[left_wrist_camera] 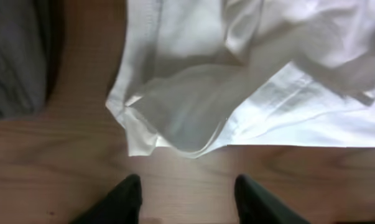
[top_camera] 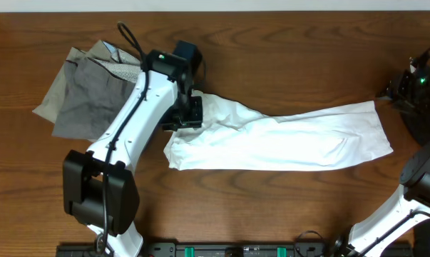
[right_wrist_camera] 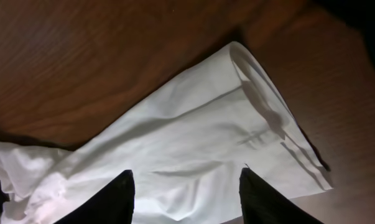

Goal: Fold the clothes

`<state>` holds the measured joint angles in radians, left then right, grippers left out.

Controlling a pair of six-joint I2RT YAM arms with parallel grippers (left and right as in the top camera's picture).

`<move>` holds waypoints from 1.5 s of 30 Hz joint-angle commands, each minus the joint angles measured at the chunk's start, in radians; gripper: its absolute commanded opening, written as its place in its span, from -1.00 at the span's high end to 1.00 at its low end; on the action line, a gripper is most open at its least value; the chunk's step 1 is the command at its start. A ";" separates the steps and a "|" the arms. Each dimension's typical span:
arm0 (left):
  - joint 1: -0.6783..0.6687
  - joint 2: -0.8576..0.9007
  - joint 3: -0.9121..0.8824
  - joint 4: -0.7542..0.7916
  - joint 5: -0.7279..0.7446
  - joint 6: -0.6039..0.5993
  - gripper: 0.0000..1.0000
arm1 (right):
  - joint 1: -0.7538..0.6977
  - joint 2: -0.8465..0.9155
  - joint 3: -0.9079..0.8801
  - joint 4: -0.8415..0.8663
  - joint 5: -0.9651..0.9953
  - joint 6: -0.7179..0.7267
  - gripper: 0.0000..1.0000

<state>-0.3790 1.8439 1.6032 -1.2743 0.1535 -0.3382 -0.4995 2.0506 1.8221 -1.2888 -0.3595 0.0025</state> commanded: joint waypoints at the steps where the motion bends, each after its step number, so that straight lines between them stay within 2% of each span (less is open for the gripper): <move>1: -0.013 -0.019 -0.012 0.026 0.003 0.005 -0.32 | 0.009 0.004 -0.004 0.007 -0.003 -0.008 -0.07; 5: -0.036 -0.015 -0.065 0.164 0.051 0.017 -0.48 | 0.009 0.005 -0.005 0.015 -0.003 -0.008 -0.08; 8: -0.070 0.000 -0.123 0.289 0.149 0.140 -0.55 | 0.010 0.005 -0.007 0.018 -0.003 -0.008 -0.10; 14: -0.151 0.055 -0.169 0.383 0.149 0.361 -0.61 | 0.010 0.005 -0.027 0.031 -0.004 -0.008 -0.10; 16: -0.171 0.065 -0.169 0.399 0.149 0.390 -0.44 | 0.010 0.005 -0.038 0.037 -0.004 -0.008 -0.10; 18: -0.191 0.071 -0.169 0.397 0.149 0.399 -0.13 | 0.010 0.005 -0.048 0.040 -0.004 -0.008 -0.10; 20: -0.208 0.072 -0.169 0.388 0.149 0.399 0.35 | 0.010 0.005 -0.051 0.040 -0.004 -0.008 -0.10; 21: -0.221 0.072 -0.169 0.377 0.150 0.402 0.77 | 0.010 0.005 -0.051 0.040 -0.004 -0.008 -0.10; 22: -0.230 0.071 -0.169 0.367 0.150 0.402 0.88 | 0.010 0.005 -0.051 0.040 -0.004 -0.008 -0.09; 28: -0.321 0.071 -0.169 0.270 0.153 0.402 0.88 | 0.010 0.005 -0.051 0.040 -0.012 -0.007 -0.08; 34: -0.372 0.057 -0.150 0.243 0.124 0.370 0.88 | 0.010 0.005 -0.051 0.041 -0.011 -0.007 -0.08; 36: -0.365 0.033 -0.130 0.256 0.045 0.347 0.85 | 0.010 0.005 -0.051 0.042 -0.011 -0.007 -0.08; 38: -0.353 0.011 -0.127 0.288 -0.019 0.345 0.21 | 0.010 0.005 -0.051 0.043 -0.011 -0.007 -0.08; 40: -0.336 0.006 -0.127 0.313 -0.077 0.346 -0.18 | 0.010 0.005 -0.051 0.044 -0.011 -0.007 -0.08; 41: -0.326 0.010 -0.127 0.323 -0.092 0.348 -0.30 | 0.010 0.005 -0.051 0.044 -0.011 -0.007 -0.08; 45: -0.282 0.046 -0.134 0.351 -0.091 0.395 -0.34 | 0.010 0.005 -0.051 0.045 -0.011 -0.007 -0.07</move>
<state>-0.6899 1.8809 1.4586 -0.9302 0.1169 0.0288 -0.4995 2.0506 1.7775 -1.2442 -0.3599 0.0029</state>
